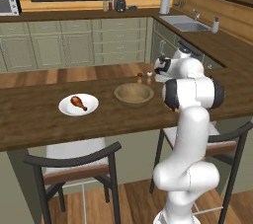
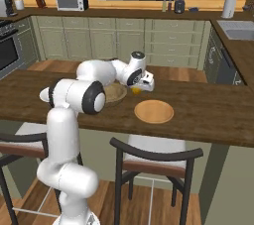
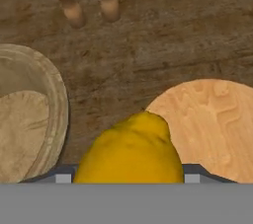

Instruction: Pick the chicken drumstick and lemon from their plates and place them in the bowl. Then put the bowl in the fridge.

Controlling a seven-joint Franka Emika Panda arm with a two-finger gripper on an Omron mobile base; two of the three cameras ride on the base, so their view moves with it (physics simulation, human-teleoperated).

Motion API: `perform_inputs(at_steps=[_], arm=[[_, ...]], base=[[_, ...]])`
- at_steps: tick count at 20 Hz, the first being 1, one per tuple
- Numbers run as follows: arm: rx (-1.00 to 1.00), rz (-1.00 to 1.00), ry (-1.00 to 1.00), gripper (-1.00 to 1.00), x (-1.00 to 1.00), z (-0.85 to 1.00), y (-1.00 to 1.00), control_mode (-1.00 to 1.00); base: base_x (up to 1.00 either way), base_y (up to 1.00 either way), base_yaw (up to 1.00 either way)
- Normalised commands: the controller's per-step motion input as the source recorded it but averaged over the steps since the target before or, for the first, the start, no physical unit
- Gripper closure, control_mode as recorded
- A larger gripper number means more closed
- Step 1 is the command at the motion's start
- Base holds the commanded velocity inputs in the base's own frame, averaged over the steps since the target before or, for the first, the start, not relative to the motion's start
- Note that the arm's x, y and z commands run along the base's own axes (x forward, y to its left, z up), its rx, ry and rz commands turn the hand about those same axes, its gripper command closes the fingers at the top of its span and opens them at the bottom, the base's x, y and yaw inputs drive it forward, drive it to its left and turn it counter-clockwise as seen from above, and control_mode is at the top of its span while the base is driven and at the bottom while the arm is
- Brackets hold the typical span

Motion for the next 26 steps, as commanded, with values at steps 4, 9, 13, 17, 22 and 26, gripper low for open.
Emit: perform_inputs(at_steps=[4, 9, 13, 17, 22, 26], arm=[[-0.09, 0.28, -0.24, 1.0, -0.39, 1.0, 1.0, -1.0], [-0.12, 0.25, -0.04, 1.0, -0.07, 0.23, 1.0, -1.0], [-0.25, 0.13, 0.08, 1.0, 0.0, -0.05, 0.86, -1.0], [-0.09, 0.0, 0.14, 1.0, 0.21, -0.31, 0.16, -1.0], [0.0, 0.0, 0.21, 1.0, 0.17, -0.42, 0.09, -1.0], [0.0, 0.0, 0.04, -1.0, 0.06, -0.16, 0.0, -1.0]], base=[[0.0, 0.0, 0.0], [0.0, 0.0, 0.0], [0.0, 0.0, 0.0], [0.0, 0.0, 0.0], [0.0, 0.0, 0.0], [0.0, 0.0, 0.0]])
